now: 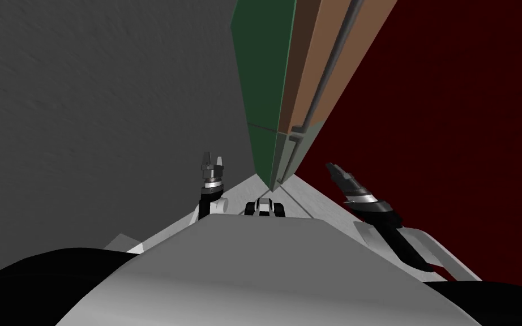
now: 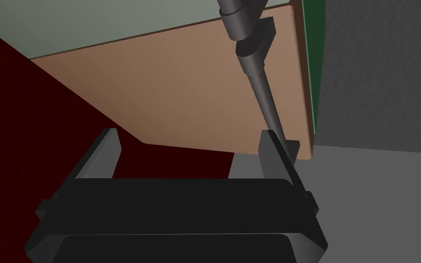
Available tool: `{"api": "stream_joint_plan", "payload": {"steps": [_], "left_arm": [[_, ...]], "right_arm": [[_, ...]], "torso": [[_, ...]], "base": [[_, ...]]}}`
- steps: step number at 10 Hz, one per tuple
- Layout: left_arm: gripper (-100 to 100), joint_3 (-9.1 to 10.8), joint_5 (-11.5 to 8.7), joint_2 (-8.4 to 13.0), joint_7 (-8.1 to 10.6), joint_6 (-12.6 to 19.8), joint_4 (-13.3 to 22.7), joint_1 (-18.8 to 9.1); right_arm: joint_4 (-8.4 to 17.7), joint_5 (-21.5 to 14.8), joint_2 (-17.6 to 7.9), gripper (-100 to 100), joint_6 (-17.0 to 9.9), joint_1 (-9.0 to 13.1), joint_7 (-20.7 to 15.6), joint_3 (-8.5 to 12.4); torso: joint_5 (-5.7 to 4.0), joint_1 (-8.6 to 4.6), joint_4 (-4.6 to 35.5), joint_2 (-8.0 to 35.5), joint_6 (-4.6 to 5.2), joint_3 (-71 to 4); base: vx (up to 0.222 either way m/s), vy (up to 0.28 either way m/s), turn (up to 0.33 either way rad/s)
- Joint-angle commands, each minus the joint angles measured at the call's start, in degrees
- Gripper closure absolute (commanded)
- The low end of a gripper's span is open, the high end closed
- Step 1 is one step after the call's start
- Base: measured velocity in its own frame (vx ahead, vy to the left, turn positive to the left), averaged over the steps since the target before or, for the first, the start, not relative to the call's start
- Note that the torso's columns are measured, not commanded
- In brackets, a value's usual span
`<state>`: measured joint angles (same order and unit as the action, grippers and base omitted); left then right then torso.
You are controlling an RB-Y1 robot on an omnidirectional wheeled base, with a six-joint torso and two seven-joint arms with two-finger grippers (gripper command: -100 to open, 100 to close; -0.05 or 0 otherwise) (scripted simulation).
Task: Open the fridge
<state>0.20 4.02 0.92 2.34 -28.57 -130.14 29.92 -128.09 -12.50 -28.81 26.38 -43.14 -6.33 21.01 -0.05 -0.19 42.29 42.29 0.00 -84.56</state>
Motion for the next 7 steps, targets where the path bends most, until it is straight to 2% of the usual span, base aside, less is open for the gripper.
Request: {"api": "stream_joint_plan", "payload": {"steps": [1, 4, 5, 7], "left_arm": [[0, 0.0, 0.0, 0.0, 0.0, 0.0, 0.0, 0.0], [0, 0.0, 0.0, 0.0, 0.0, 0.0, 0.0, 0.0], [0, 0.0, 0.0, 0.0, 0.0, 0.0, 0.0, 0.0], [0, 0.0, 0.0, 0.01, 0.0, 0.0, 0.0, -0.01]], "right_arm": [[0.61, -3.16, -4.55, -100, -2.15, -2.74, -2.66, 4.26], [2.16, -6.71, -9.54, -100, -4.51, -5.61, -5.54, 9.15], [2.16, -6.71, -10.11, -100, -4.51, -5.61, -5.54, 9.24], [3.38, -9.05, -13.63, -100, -6.13, -7.45, -7.45, 12.52]], "torso": [[0.0, 0.06, -0.01, -0.02, -0.01, -0.02], [0.06, 0.24, -0.02, -0.05, -0.01, -0.04], [0.05, 0.19, -0.03, -0.09, 0.0, -0.06], [-0.02, -0.03, 0.07, 0.25, 0.02, 0.15]], "base": [[0.147, 0.195, -0.119], [0.169, 0.201, -0.139], [0.101, 0.164, -0.044], [0.075, 0.139, -0.102]]}}
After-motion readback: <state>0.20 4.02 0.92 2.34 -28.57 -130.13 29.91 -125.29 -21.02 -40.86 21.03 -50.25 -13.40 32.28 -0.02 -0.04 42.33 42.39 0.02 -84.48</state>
